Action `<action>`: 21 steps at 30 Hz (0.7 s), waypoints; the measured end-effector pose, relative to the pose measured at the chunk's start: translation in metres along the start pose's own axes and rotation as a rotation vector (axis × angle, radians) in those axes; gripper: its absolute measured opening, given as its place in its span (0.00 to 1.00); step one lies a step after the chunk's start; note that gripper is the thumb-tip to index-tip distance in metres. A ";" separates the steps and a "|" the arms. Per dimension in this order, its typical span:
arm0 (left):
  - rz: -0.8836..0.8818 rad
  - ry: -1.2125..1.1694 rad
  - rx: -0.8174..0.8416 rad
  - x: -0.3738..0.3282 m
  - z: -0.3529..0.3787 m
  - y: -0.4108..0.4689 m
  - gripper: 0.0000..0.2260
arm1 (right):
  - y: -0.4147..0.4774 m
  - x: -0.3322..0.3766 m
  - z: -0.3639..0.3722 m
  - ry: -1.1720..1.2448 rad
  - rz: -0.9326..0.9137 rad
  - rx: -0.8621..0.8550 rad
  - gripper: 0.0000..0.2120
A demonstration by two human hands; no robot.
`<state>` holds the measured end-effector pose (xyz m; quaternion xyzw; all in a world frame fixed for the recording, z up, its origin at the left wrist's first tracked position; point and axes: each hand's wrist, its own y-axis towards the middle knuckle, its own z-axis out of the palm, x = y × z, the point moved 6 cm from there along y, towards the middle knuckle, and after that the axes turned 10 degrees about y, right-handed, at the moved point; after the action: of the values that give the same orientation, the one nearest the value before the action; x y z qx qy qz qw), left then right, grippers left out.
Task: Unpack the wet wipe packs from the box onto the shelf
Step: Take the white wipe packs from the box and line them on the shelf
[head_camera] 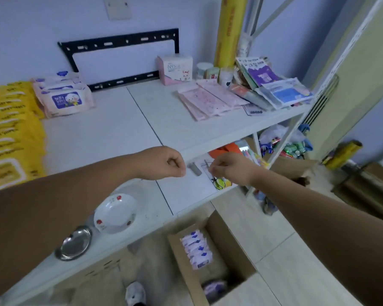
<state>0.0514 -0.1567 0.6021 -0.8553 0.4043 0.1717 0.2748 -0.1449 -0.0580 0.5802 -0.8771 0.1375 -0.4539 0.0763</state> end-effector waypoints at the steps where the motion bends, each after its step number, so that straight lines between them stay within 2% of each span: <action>1: -0.005 -0.006 0.010 -0.002 0.011 0.002 0.06 | -0.005 -0.013 0.005 0.008 0.019 0.020 0.12; 5: -0.059 -0.026 0.086 0.000 0.065 0.013 0.05 | -0.022 -0.068 0.025 0.028 0.108 0.080 0.11; 12: -0.091 -0.055 0.220 0.009 0.151 0.052 0.02 | -0.039 -0.152 0.057 0.094 0.271 0.086 0.04; 16: -0.116 -0.052 0.306 0.037 0.216 0.078 0.02 | -0.041 -0.208 0.087 0.052 0.354 0.131 0.03; 19: -0.128 -0.042 0.371 0.065 0.268 0.099 0.02 | -0.039 -0.258 0.115 0.051 0.425 0.151 0.07; 21: -0.163 -0.057 0.407 0.086 0.303 0.113 0.03 | -0.038 -0.287 0.134 0.063 0.466 0.163 0.04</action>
<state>-0.0061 -0.0824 0.2805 -0.8066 0.3524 0.0880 0.4663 -0.1865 0.0682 0.2901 -0.7980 0.3015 -0.4607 0.2451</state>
